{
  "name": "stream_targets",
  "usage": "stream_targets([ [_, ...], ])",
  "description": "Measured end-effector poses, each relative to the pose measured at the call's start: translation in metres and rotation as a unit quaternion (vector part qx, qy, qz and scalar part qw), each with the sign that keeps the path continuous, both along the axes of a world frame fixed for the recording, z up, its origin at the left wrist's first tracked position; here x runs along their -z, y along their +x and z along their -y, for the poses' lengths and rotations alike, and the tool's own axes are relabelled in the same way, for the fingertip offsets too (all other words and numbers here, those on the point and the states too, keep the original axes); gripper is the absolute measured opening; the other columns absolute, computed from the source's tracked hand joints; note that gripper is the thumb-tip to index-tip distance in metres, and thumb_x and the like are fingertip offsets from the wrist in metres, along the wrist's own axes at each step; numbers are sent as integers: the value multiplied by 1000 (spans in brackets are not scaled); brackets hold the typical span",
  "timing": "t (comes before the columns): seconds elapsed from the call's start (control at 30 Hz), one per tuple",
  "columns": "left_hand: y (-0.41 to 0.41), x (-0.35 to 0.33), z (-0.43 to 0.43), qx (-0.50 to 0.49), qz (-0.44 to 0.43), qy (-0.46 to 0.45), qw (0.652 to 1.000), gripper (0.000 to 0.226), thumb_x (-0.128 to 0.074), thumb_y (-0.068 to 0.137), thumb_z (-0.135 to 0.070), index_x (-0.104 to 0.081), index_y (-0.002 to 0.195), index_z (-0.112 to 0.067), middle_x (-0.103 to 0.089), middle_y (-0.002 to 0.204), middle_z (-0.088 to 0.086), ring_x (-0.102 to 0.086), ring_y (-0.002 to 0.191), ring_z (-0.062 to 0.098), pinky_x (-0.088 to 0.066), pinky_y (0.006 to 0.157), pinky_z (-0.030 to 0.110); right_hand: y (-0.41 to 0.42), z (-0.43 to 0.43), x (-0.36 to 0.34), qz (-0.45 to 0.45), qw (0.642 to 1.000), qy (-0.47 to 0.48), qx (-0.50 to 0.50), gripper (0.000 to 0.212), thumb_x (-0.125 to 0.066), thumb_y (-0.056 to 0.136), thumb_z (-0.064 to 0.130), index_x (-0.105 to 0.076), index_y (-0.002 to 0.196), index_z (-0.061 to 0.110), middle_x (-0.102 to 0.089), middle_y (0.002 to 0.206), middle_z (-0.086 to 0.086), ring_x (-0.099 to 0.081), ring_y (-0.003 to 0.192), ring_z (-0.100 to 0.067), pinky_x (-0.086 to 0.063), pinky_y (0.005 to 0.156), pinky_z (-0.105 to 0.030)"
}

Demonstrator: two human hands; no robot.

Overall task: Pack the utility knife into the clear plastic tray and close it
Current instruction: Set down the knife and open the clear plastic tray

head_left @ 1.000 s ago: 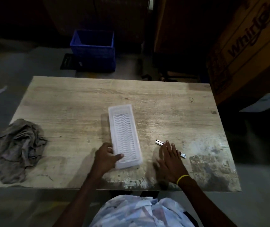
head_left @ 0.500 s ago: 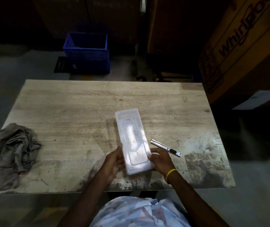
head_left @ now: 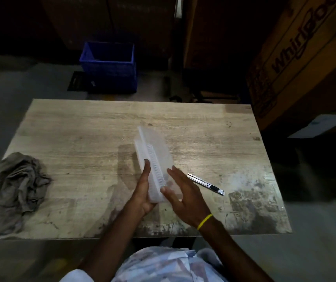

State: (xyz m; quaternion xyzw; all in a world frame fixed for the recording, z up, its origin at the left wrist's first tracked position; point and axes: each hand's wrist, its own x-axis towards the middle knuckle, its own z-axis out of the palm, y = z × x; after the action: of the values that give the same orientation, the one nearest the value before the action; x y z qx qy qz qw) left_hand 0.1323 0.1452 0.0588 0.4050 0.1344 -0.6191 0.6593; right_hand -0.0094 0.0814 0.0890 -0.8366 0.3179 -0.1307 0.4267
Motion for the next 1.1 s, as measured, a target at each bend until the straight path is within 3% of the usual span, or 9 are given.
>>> stream_targets([
  [0.1,-3,0,10,-3,17,25,1000,74,-56,81,-73,-68,121,-12,-76,101,15,-74,86,28,-61,72,39,6,-10,-6,33,996,-61,-60,70,-57,92,57,-44,149,19,-38,159,-1,-31,148,-9,-26,121,-26],
  [0.23,-4,3,18,-9,24,51,998,84,-63,72,-76,-68,123,-10,-76,104,15,-73,92,29,-56,92,45,6,-9,2,39,990,-116,-64,64,-55,97,43,-40,151,10,-41,157,-8,-34,147,-13,-33,119,-35],
  [0.43,-4,3,20,-17,27,39,999,72,-58,80,-71,-67,116,-10,-78,91,14,-76,80,27,-58,81,43,7,-9,3,35,985,-162,-53,57,-44,101,41,-45,147,7,-48,152,-13,-43,141,-19,-42,112,-38],
  [0.6,-5,1,18,-10,14,31,999,68,-53,83,-72,-69,111,-11,-78,87,11,-76,77,24,-61,72,35,11,-10,3,20,978,-204,-50,51,-45,100,35,-53,141,5,-57,143,-15,-58,130,-26,-56,96,-42],
  [0.87,-7,-6,12,-4,-2,34,999,82,-57,78,-75,-62,127,-10,-74,97,13,-73,88,27,-60,82,38,15,-13,2,23,969,-240,-44,47,-42,101,33,-59,135,5,-64,136,-14,-65,121,-25,-60,84,-38],
  [0.97,-5,-4,10,-10,0,31,999,81,-59,78,-74,-62,127,-10,-76,93,14,-75,83,27,-61,70,36,16,-14,-2,27,971,-233,-50,50,-42,102,40,-58,136,8,-64,137,-12,-64,122,-23,-60,88,-37],
  [1.1,4,-14,5,-17,-17,-24,999,77,-56,81,-70,-63,126,-9,-76,101,20,-75,85,34,-61,70,46,9,1,-5,80,979,-155,-101,61,-67,91,42,-54,141,11,-56,146,-6,-53,135,-16,-45,110,-34],
])
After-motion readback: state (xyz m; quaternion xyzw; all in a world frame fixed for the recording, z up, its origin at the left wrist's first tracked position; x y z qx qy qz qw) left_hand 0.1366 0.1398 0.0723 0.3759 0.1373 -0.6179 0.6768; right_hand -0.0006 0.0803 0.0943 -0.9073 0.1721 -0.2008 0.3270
